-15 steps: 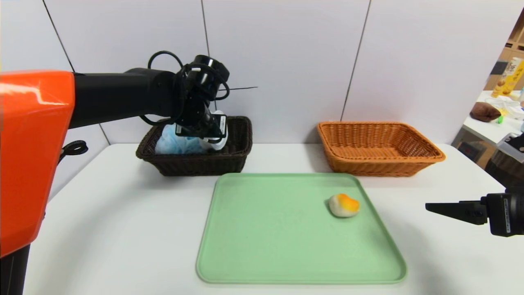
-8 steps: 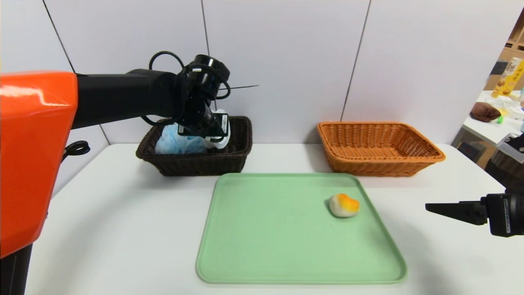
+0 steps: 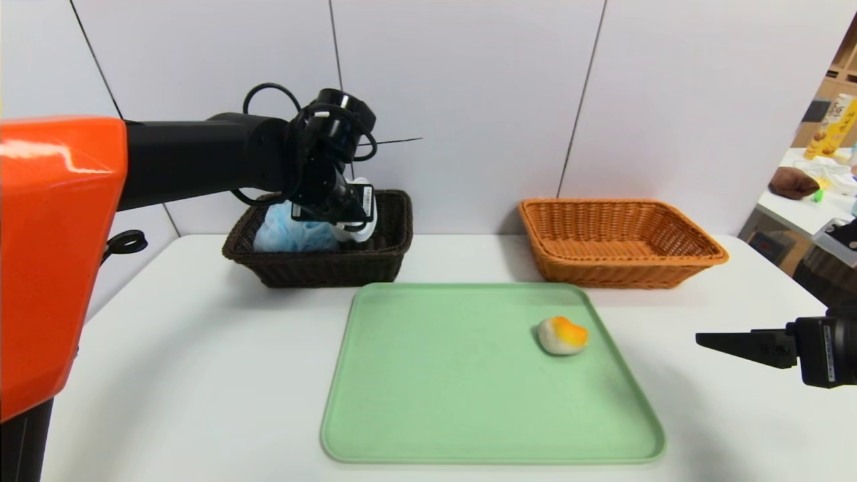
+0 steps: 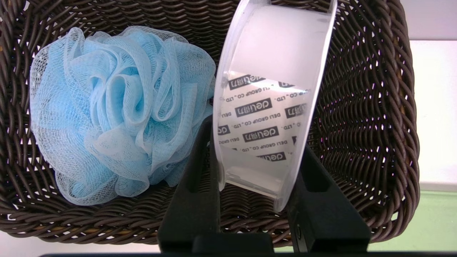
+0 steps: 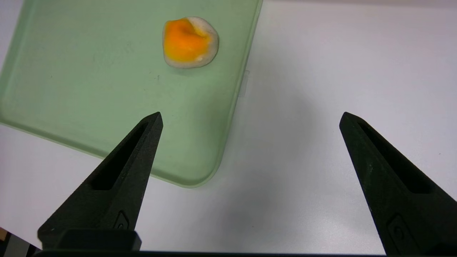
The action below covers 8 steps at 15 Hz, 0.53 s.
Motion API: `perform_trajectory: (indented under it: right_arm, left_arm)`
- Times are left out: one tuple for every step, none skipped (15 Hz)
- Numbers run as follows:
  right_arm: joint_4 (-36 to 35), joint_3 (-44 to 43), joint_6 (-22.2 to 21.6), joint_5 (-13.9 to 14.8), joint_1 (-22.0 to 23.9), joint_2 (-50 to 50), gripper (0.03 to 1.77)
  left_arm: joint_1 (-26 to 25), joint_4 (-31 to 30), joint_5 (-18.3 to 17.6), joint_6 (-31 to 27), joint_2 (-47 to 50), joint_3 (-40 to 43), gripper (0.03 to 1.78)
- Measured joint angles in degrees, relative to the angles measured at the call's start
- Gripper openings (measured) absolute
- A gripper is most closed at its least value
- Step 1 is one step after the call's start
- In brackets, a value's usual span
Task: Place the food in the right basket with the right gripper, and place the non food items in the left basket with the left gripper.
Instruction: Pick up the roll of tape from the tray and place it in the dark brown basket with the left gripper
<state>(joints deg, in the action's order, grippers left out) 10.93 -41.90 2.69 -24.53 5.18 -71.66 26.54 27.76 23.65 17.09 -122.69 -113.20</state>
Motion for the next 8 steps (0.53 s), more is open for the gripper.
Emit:
perform_trajectory:
  right_arm:
    - [0.0, 0.0, 0.0, 0.0, 0.0, 0.0, 1.71]
    - [0.0, 0.1, 0.0, 0.0, 0.0, 0.0, 1.71]
    - [0.0, 0.1, 0.0, 0.0, 0.0, 0.1, 1.71]
    - [0.0, 0.1, 0.0, 0.0, 0.0, 0.1, 1.71]
    - [0.0, 0.1, 0.0, 0.0, 0.0, 0.1, 1.71]
    - [0.0, 0.1, 0.0, 0.0, 0.0, 0.1, 1.71]
    - [0.0, 0.1, 0.0, 0.0, 0.0, 0.1, 1.71]
    - [0.0, 0.1, 0.0, 0.0, 0.0, 0.1, 1.71]
  left_arm:
    - [0.0, 0.1, 0.0, 0.0, 0.0, 0.0, 0.51]
    - [0.0, 0.1, 0.0, 0.0, 0.0, 0.0, 0.51]
    - [0.0, 0.1, 0.0, 0.0, 0.1, 0.1, 0.51]
    - [0.0, 0.1, 0.0, 0.0, 0.1, 0.1, 0.51]
    - [0.0, 0.1, 0.0, 0.0, 0.1, 0.1, 0.51]
    - [0.0, 0.2, -0.1, 0.0, 0.1, 0.1, 0.51]
    - [0.0, 0.2, -0.1, 0.0, 0.1, 0.1, 0.51]
    - [0.0, 0.2, -0.1, 0.0, 0.1, 0.1, 0.51]
